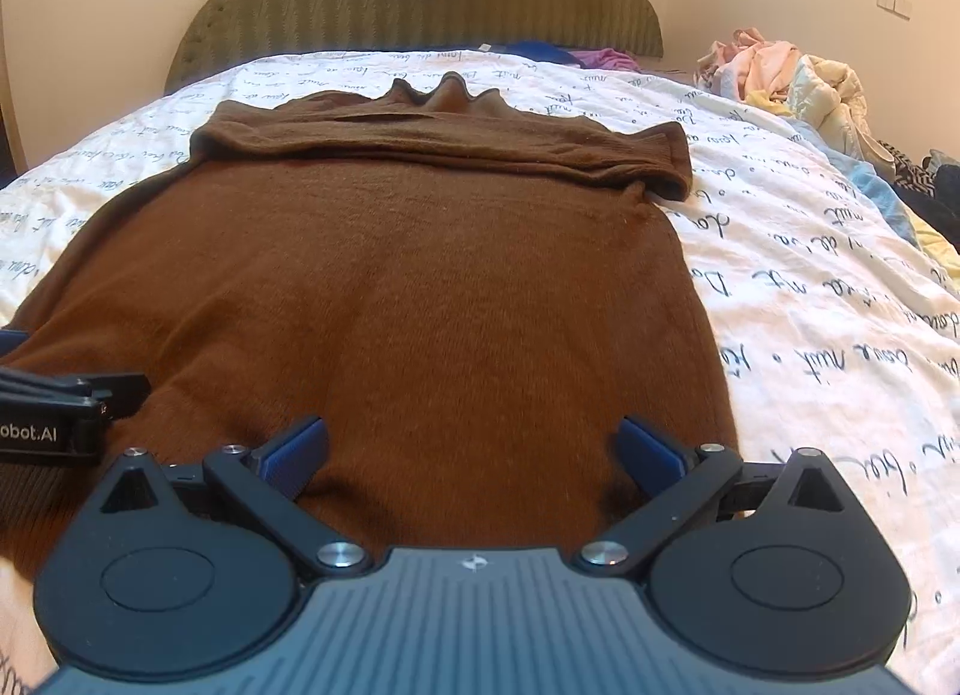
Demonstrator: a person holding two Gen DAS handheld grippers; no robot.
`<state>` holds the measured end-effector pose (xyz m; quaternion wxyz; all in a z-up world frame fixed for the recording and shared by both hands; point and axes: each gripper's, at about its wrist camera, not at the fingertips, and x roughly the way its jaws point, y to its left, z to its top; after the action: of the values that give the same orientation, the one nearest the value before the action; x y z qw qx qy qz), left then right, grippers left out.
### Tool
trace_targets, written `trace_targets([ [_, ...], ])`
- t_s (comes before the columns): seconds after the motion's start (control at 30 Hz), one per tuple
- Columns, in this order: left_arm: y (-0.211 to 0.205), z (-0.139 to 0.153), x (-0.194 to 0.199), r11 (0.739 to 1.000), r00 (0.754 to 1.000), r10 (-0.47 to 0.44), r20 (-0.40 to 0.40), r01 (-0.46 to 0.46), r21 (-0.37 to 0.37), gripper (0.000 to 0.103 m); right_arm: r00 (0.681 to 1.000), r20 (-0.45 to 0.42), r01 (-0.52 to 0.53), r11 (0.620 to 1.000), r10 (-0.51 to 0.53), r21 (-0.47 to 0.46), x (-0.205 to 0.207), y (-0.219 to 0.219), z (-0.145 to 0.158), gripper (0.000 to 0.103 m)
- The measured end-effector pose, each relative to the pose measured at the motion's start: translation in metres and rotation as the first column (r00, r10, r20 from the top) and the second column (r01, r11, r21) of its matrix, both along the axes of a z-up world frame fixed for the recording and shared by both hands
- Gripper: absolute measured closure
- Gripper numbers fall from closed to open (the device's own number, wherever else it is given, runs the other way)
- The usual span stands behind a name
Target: Fold small clothes
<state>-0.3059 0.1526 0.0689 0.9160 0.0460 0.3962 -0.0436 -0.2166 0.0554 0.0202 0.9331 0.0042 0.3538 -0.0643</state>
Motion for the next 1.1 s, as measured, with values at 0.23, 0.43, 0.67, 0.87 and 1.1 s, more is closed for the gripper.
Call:
trace_targets([
  [0.23, 0.013, 0.002, -0.034, 1.0, 1.0, -0.015, 0.003, 0.015, -0.011, 0.0, 0.999, 0.0, -0.035, 0.999, 0.035, 0.005, -0.031, -0.001, 0.0, 0.0],
  [0.43, 0.029, 0.005, -0.066, 0.999, 0.999, -0.05, -0.005, 0.05, -0.01, 0.0, 0.995, -0.013, -0.099, 0.995, 0.099, -0.002, -0.054, -0.004, 0.002, 0.0],
  [0.67, 0.059, 0.024, -0.077, 0.984, 0.998, -0.021, -0.055, 0.011, -0.18, 0.0, 0.99, 0.052, -0.133, 0.991, 0.132, 0.009, -0.066, -0.01, 0.025, 0.0],
  [0.87, 0.039, 0.025, -0.061, 0.969, 0.999, -0.03, -0.013, 0.026, -0.246, 0.0, 0.987, -0.027, -0.159, 0.986, 0.16, 0.055, -0.052, -0.008, 0.003, 0.0],
  [1.1, 0.019, 0.003, -0.076, 0.989, 0.989, -0.149, -0.014, 0.148, -0.03, 0.0, 0.972, -0.075, -0.225, 0.974, 0.224, -0.002, -0.09, -0.009, 0.009, 0.0],
])
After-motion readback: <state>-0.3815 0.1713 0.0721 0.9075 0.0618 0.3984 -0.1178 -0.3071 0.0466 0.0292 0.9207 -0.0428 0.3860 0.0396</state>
